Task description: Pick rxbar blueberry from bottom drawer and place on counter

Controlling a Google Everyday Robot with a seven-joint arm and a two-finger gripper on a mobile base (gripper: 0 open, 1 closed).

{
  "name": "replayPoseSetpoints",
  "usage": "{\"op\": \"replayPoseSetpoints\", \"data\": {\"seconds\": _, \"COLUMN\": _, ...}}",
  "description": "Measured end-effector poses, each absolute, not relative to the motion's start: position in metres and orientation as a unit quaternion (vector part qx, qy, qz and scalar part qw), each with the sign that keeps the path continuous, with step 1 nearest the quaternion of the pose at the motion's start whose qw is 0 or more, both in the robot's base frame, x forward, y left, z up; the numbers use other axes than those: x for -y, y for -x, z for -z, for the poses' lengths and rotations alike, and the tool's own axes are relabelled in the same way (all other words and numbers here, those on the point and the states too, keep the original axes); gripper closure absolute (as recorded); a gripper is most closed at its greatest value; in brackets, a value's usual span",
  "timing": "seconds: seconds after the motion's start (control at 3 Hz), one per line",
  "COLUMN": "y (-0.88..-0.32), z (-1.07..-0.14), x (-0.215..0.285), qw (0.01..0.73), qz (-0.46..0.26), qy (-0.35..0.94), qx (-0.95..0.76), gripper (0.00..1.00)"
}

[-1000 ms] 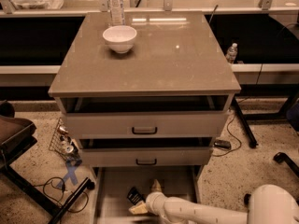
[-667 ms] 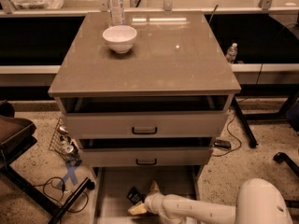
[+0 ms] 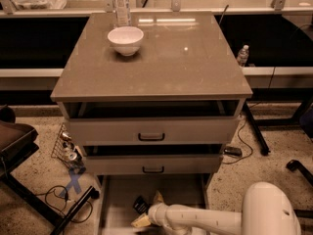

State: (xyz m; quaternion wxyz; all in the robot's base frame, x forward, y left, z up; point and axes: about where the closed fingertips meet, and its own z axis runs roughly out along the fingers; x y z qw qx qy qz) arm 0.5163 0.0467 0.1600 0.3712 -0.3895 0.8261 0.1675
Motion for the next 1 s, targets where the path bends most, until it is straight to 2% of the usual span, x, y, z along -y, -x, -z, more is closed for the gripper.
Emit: {"op": "replayPoseSetpoints", "data": {"seconds": 1.0, "y": -0.507, "z": -0.123, "x": -0.095, "qw": 0.346, "qz": -0.157, "qy": 0.435, "qx": -0.816, "gripper": 0.00}}
